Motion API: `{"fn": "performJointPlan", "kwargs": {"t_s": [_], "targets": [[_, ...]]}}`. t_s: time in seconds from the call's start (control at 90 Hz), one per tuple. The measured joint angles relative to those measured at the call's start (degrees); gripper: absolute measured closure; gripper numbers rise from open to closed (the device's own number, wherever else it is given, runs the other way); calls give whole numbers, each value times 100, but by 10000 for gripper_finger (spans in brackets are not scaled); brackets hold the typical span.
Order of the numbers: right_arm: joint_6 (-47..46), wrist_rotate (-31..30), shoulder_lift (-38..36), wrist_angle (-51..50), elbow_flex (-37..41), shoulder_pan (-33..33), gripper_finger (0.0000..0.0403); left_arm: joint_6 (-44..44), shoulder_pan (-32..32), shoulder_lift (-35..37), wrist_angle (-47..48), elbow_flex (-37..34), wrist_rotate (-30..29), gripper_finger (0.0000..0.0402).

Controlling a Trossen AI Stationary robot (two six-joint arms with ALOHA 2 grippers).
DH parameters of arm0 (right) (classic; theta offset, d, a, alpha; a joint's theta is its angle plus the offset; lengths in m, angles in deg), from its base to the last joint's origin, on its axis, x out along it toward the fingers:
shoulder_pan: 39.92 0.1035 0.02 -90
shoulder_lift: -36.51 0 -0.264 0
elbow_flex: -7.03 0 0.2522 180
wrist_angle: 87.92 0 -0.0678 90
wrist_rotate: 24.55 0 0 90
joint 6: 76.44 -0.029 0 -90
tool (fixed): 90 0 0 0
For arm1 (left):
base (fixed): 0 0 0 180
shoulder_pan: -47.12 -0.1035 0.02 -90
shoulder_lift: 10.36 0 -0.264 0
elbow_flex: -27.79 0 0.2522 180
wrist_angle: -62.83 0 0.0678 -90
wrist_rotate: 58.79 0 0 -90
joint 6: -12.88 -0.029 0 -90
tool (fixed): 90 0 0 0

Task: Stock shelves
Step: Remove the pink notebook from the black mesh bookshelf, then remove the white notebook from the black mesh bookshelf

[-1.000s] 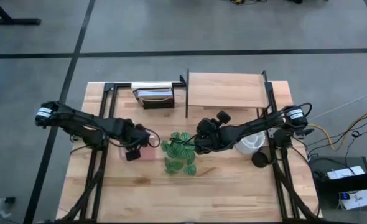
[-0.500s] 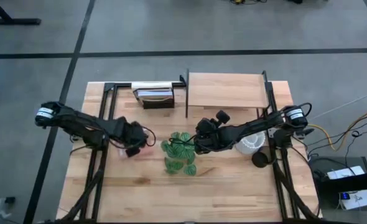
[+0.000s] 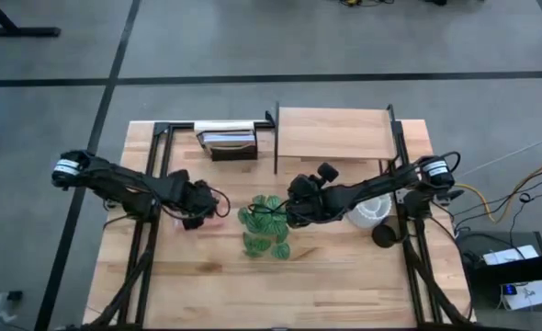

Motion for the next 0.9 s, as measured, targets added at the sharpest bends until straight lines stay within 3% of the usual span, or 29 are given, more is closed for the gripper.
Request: {"fn": "performJointPlan", "kwargs": {"t_s": [0.378, 0.9], "targets": [[20, 0, 0, 45, 0, -23, 373, -37, 0, -2, 106, -13, 397, 280], [66, 0, 0, 108, 0, -27, 375, 249, -20, -4, 382, 319, 70, 226]]}}
